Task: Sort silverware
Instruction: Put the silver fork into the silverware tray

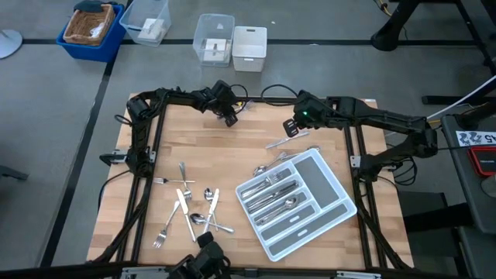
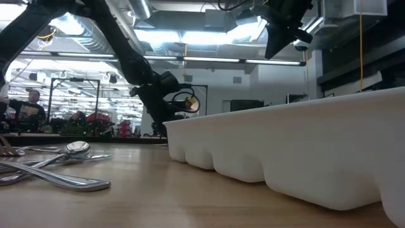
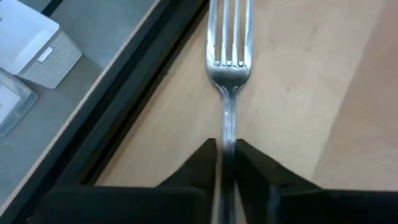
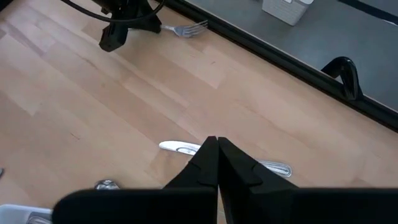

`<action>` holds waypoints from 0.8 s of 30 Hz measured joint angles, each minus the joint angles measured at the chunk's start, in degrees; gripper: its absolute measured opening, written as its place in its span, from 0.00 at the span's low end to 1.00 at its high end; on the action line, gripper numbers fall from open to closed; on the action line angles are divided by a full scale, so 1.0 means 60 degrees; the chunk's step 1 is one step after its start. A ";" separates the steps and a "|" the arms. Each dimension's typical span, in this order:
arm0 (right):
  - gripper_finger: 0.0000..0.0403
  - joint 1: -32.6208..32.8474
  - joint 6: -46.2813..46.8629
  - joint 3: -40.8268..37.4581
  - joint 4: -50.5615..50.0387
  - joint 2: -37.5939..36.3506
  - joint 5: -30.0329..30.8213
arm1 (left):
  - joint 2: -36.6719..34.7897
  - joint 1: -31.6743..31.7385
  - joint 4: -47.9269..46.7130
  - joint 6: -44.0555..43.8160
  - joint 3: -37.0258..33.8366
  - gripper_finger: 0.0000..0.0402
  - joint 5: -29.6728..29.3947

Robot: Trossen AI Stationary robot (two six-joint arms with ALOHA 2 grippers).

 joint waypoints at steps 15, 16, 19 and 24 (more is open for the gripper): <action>0.01 0.0000 -0.1313 0.0000 -0.0159 0.0000 -0.0010 | -0.0858 -0.0046 -0.0203 -0.2862 -0.0038 0.02 0.1548; 0.01 0.0000 -0.1594 0.0000 -0.0179 0.0000 -0.0010 | -0.1050 -0.0071 -0.0191 -0.3057 -0.0023 0.01 0.1833; 0.01 0.0000 -0.2502 0.0000 -0.0363 0.0001 -0.0115 | -0.1538 -0.0254 -0.0426 -0.3772 -0.0025 0.01 0.2718; 0.01 0.0000 -0.3756 -0.0004 -0.1124 0.0004 -0.0189 | -0.2256 -0.1267 -0.0419 -0.5329 -0.0018 0.01 0.3906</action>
